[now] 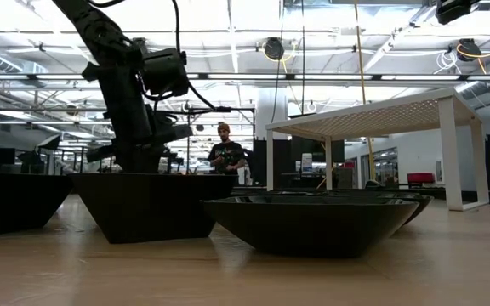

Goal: Pick & Place Mini shaped plates
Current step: Stack the black square plate on top of the other black square plate on the shelf

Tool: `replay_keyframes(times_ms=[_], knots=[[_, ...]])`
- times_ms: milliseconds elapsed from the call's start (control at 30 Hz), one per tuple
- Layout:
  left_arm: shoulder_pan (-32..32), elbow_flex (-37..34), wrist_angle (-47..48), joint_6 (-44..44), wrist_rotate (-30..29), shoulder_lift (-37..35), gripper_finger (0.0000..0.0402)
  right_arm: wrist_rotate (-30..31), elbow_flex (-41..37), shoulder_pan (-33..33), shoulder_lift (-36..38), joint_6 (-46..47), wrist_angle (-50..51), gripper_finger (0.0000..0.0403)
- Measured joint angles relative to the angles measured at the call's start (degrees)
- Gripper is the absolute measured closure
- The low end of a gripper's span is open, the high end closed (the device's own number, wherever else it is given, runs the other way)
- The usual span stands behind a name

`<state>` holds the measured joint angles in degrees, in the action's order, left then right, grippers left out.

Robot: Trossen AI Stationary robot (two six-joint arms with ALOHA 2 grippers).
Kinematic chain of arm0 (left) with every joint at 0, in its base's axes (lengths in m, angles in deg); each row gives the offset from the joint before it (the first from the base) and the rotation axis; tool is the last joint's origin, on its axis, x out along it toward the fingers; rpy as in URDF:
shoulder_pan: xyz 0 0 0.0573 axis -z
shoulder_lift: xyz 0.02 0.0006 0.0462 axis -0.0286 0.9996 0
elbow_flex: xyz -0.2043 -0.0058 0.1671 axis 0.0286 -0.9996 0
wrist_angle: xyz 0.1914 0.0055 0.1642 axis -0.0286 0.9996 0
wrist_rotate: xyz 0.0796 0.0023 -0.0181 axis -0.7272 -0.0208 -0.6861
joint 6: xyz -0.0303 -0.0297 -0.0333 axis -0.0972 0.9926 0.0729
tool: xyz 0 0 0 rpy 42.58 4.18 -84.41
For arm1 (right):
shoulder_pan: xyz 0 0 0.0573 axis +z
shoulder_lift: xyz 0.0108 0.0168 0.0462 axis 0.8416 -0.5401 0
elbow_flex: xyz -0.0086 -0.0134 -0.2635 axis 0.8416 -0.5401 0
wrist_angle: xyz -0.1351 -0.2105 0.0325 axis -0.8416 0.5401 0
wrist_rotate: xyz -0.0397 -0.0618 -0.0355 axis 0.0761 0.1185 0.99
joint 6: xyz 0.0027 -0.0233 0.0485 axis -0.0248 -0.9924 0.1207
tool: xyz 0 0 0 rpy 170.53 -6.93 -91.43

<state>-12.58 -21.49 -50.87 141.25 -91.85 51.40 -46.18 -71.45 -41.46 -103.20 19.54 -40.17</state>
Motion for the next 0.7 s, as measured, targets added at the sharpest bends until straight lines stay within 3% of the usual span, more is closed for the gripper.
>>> replay_keyframes(times_ms=[167, 333, 700], knots=[[0.00, 0.00, -1.02, -3.78, -0.11, -0.47, 0.0381, 0.00, 0.00, -0.02, 0.00, 0.00, 0.01, 0.0403], [-0.32, 1.67, -1.26, -8.93, -0.38, -2.37, 0.0396, 0.02, 0.00, 0.00, 0.00, 0.00, 0.00, 0.0403], [-1.80, 12.53, 0.10, -19.33, -3.73, -9.72, 0.0398, -0.02, -0.02, -0.02, -0.11, 0.02, 0.55, 0.0403]])
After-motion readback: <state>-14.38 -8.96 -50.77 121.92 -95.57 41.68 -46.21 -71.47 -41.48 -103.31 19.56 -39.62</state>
